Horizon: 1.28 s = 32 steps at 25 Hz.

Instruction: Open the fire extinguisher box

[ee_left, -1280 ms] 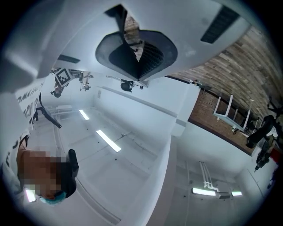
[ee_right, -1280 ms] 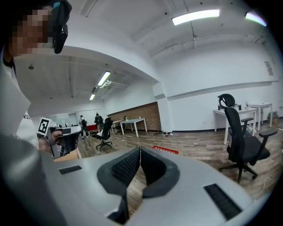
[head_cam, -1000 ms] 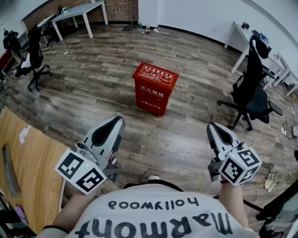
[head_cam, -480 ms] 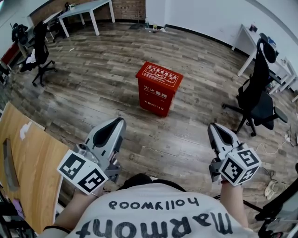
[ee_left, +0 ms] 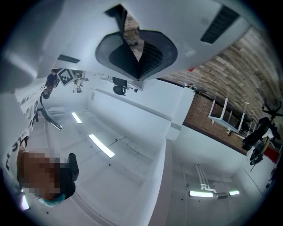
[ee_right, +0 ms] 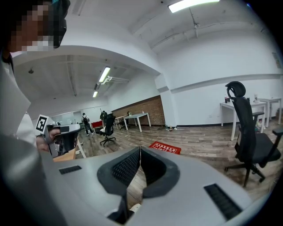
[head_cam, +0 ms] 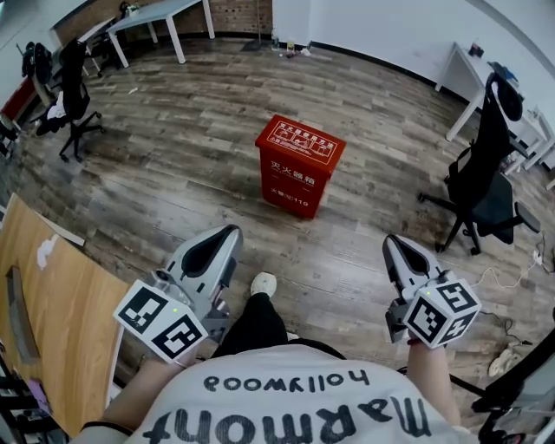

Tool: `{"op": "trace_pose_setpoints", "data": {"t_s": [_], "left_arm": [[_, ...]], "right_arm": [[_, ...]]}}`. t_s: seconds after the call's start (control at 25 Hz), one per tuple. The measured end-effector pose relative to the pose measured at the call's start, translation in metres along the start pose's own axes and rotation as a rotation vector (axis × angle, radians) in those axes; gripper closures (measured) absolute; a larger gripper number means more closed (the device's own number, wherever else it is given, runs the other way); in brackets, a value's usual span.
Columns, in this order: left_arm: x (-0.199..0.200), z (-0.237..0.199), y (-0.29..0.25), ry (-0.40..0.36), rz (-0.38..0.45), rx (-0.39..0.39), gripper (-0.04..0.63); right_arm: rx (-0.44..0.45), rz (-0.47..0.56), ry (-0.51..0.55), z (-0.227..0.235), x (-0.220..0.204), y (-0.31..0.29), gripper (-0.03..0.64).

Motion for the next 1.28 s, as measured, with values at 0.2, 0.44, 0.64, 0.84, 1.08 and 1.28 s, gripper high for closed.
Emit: {"op": "trace_pose_setpoints", "data": {"t_s": [0.2, 0.44, 0.64, 0.84, 1.08, 1.28], "left_arm": [[0.014, -0.025, -0.033, 0.031, -0.007, -0.043, 0.591], [0.035, -0.068, -0.065, 0.096, -0.010, -0.089, 0.591], [0.042, -0.106, -0.098, 0.132, -0.075, -0.057, 0.591], [0.055, -0.130, -0.134, 0.142, -0.097, -0.129, 0.591], [0.064, -0.160, -0.166, 0.153, -0.156, -0.184, 0.591], [0.075, -0.189, -0.185, 0.157, -0.166, -0.219, 0.591]], "right_arm": [[-0.033, 0.017, -0.014, 0.008, 0.023, -0.020, 0.606], [-0.057, 0.037, -0.039, 0.018, 0.049, -0.049, 0.606], [-0.090, 0.012, -0.074, 0.030, 0.060, -0.076, 0.606], [-0.121, 0.013, -0.106, 0.040, 0.078, -0.102, 0.606], [-0.139, -0.015, -0.119, 0.046, 0.098, -0.134, 0.606], [-0.160, -0.024, -0.117, 0.047, 0.117, -0.163, 0.606]]}}
Point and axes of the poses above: the fingertips, and each gripper's own axes: y backward along the fingers, z to its right, x out of its top, the point moved 9 cm from there along y, backward along the fingers, and after that the axes turned 11 degrees about -z, right-handed, at the moved point
